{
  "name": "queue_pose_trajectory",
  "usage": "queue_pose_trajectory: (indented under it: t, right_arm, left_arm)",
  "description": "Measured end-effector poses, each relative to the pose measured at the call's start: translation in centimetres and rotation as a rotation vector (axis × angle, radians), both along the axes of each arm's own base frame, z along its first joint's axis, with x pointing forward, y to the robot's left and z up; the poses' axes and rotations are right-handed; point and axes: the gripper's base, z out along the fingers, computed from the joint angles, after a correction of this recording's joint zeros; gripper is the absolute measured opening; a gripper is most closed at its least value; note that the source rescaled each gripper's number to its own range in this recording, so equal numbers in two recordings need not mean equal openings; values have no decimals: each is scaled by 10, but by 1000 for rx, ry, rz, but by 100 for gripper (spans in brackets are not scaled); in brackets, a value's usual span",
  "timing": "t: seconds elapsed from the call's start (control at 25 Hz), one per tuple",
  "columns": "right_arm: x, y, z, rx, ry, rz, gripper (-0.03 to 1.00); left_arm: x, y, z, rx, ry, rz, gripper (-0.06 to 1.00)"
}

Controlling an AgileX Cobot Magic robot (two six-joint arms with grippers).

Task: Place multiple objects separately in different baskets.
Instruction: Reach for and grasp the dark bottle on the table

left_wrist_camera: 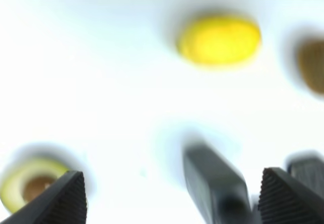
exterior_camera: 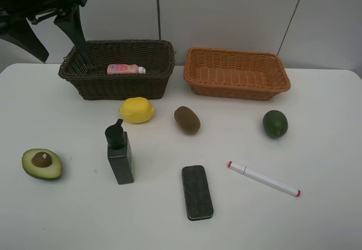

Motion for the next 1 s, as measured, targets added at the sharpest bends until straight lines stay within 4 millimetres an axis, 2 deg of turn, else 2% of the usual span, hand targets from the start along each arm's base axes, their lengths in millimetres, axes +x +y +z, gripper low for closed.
queue_pose_trajectory:
  t: [0.08,0.24,0.36,0.48,0.72,1.0]
  right_arm:
    - [0,0,0,0,0,0,98]
    - [0,0,0,0,0,0,98]
    - [0,0,0,0,0,0,98]
    - [0,0,0,0,0,0,98]
    - [0,0,0,0,0,0,98]
    - [0,0,0,0,0,0,98]
  left_arm:
    - [-26,-18,-2,1,26,-39,83]
    - [-63,-59,-14,18,89,-125,83]
    - [-81,-82,-24,57,129,-155,83]
    - [-92,-97,-31,93,146,-175,83]
    - [-98,-99,-43,144,172,-140,83]
    - [-98,-95,-75,130,101,-90,83]
